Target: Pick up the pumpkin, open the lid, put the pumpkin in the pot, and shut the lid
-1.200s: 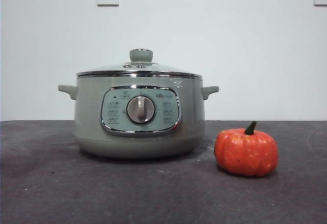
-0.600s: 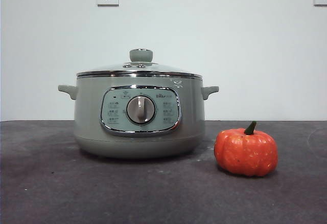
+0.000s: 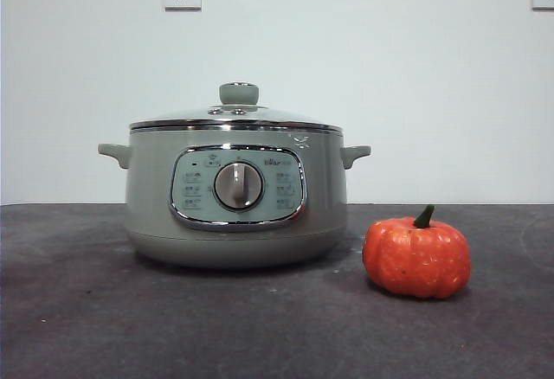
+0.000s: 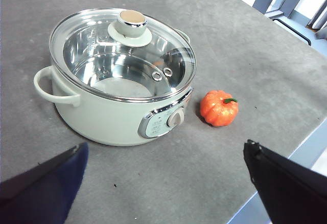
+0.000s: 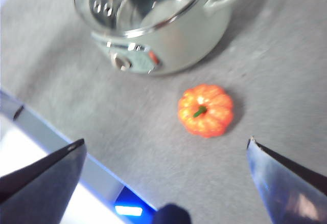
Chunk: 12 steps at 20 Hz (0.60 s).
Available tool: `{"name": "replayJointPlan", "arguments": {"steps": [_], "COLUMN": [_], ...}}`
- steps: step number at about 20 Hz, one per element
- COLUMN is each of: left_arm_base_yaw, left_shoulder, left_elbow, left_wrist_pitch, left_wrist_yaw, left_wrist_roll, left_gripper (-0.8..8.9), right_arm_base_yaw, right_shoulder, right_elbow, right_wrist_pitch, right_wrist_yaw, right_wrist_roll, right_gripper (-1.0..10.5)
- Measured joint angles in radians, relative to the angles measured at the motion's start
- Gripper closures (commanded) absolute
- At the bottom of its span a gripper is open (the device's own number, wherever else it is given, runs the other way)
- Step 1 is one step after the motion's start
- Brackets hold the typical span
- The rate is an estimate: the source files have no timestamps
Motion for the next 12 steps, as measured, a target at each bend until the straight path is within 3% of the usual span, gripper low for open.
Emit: {"name": "replayJointPlan", "arguments": {"steps": [7,12], "left_arm_base_yaw": [0.000,0.000], "left_shoulder": [0.000,0.000], "left_elbow": [0.000,0.000], "left_wrist_pitch": [0.000,0.000], "left_wrist_yaw": [0.000,0.000], "left_wrist_roll": [0.000,0.000], "left_gripper": [0.01,0.01], "right_arm_base_yaw": [0.207,0.277], "right_shoulder": [0.309,0.529], "right_elbow": [0.000,0.000], "right_wrist_pitch": [0.106,0.225], "right_wrist_yaw": [0.231,0.319], "right_wrist_roll": [-0.003,-0.008], "right_gripper": [2.0,2.0]}}
